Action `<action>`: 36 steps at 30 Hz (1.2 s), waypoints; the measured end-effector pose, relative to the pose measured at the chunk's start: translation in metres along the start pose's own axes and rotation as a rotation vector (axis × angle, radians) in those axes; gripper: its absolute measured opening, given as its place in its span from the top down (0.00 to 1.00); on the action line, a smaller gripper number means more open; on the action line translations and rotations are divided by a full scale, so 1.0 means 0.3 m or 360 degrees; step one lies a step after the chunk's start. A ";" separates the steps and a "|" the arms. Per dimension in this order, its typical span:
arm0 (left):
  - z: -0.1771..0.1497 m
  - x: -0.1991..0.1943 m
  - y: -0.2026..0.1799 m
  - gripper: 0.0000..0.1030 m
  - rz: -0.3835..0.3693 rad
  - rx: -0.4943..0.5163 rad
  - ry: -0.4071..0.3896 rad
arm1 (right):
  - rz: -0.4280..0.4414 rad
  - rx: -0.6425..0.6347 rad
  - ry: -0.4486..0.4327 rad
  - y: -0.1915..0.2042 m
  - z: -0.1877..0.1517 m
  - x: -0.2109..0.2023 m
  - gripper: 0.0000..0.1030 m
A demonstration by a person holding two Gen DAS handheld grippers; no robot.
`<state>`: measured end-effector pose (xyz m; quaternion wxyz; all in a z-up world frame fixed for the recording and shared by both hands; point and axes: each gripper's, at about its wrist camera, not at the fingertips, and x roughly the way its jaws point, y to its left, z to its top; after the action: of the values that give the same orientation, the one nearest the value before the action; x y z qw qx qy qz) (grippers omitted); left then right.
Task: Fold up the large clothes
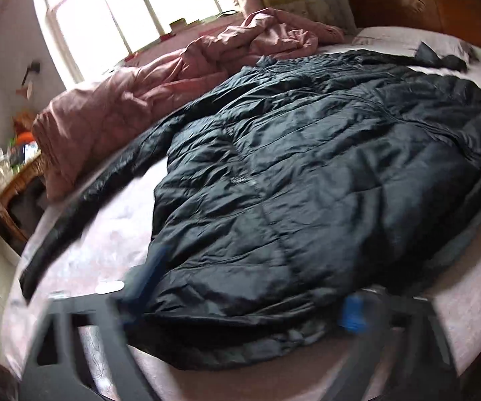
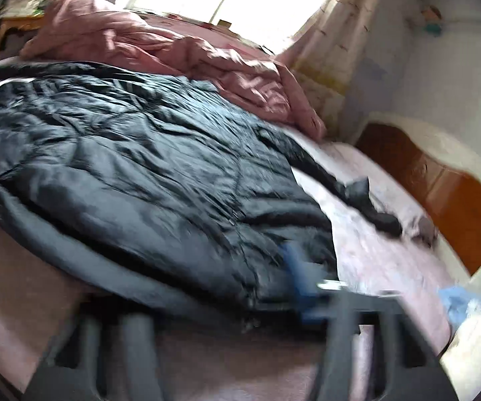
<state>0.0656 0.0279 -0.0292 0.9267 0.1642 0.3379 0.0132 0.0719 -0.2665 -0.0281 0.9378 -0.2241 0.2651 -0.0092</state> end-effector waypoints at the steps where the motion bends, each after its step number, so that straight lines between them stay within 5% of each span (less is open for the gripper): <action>1: -0.001 -0.001 0.005 0.79 -0.0024 -0.0018 0.0002 | 0.0022 0.0075 0.0022 -0.025 -0.002 0.011 0.86; 2: -0.007 0.000 0.010 0.96 -0.0044 -0.0033 0.0012 | 0.0079 0.0167 0.0034 -0.053 -0.003 0.019 0.89; 3: -0.011 -0.002 0.008 0.98 -0.0046 -0.0034 0.0016 | 0.0134 0.0233 0.0041 -0.074 -0.008 0.015 0.92; 8: -0.041 -0.110 -0.026 0.96 -0.0105 0.0088 -0.0106 | 0.0134 0.0295 -0.0032 -0.112 -0.005 -0.037 0.92; 9: -0.044 -0.132 -0.035 0.89 -0.0116 0.0093 -0.0135 | 0.0127 0.0284 -0.0036 -0.111 -0.004 -0.041 0.92; 12: -0.050 -0.171 -0.056 0.13 -0.0229 0.0083 -0.0211 | 0.0118 0.0285 -0.0022 -0.105 -0.006 -0.036 0.92; 21: -0.032 -0.137 -0.172 0.00 -0.0304 0.0230 -0.0143 | 0.0150 0.0372 -0.0044 -0.140 0.018 -0.042 0.92; 23: -0.021 -0.122 -0.155 0.00 -0.0287 0.0207 -0.0103 | 0.0134 0.0356 -0.0069 -0.138 0.025 -0.055 0.91; 28: -0.039 -0.144 -0.121 0.00 -0.0514 0.0206 -0.0023 | 0.0116 0.0364 -0.0106 -0.160 0.056 -0.071 0.90; 31: -0.048 -0.114 -0.133 0.00 -0.0408 0.0223 -0.0014 | 0.0122 0.0385 -0.0117 -0.169 0.076 -0.068 0.89; 33: -0.035 -0.088 -0.115 0.03 -0.0445 0.0133 0.0019 | 0.0114 0.0390 -0.0128 -0.170 0.081 -0.069 0.89; 35: -0.013 -0.063 -0.071 0.34 -0.0475 0.0009 0.0042 | 0.0109 0.0404 -0.0135 -0.174 0.083 -0.071 0.87; 36: -0.005 -0.059 -0.052 0.65 -0.0434 -0.0036 0.0031 | 0.0104 0.0407 -0.0134 -0.176 0.080 -0.071 0.86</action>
<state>0.0496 0.0111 -0.0241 0.9183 0.1061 0.3658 -0.1075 0.0710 -0.3011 0.0232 0.9687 -0.0942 0.2295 -0.0028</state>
